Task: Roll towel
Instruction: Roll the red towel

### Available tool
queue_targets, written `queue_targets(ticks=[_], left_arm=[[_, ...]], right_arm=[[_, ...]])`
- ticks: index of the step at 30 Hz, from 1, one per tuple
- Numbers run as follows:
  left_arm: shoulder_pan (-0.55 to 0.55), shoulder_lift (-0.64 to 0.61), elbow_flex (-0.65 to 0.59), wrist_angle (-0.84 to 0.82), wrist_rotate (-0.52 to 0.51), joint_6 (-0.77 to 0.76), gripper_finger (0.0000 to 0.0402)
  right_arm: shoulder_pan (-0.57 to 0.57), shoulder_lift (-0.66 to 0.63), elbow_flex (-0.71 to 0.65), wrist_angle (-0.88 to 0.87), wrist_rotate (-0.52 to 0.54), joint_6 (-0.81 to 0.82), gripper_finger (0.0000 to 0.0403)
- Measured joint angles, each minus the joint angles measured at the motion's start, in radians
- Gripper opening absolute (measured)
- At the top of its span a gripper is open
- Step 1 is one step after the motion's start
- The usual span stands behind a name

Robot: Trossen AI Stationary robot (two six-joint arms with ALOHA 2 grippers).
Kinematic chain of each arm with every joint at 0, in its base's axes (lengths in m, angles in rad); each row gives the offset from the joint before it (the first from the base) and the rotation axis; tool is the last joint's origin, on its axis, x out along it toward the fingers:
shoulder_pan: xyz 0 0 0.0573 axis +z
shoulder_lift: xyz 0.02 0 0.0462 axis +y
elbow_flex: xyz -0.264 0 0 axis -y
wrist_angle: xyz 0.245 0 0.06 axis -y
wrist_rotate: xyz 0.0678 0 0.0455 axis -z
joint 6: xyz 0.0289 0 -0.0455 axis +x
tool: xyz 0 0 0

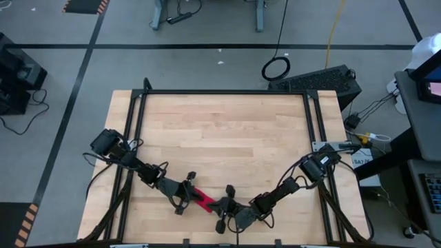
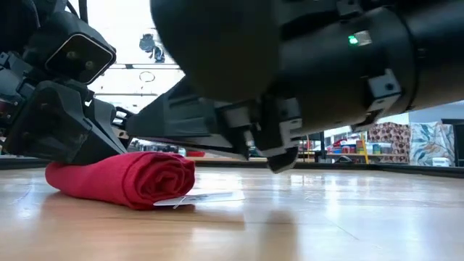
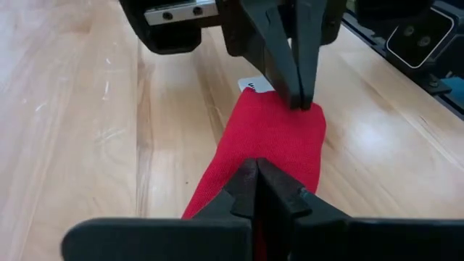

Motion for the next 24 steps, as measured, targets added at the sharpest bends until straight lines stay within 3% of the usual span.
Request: queue_targets(ticks=[7, 15, 24], left_arm=[[0.000, 0.000, -0.002, 0.004, 0.000, 0.000, 0.0015], [0.000, 0.000, -0.002, 0.011, 0.009, 0.003, 0.0015], [0.001, -0.086, -0.004, -0.051, 0.057, 0.058, 0.0015]], right_arm=[[-0.020, 0.071, 0.056, 0.001, -0.048, 0.030, 0.0004], [-0.012, 0.094, 0.064, -0.019, -0.019, 0.067, 0.0004], [-0.014, 0.096, 0.064, -0.037, -0.015, 0.078, 0.0004]])
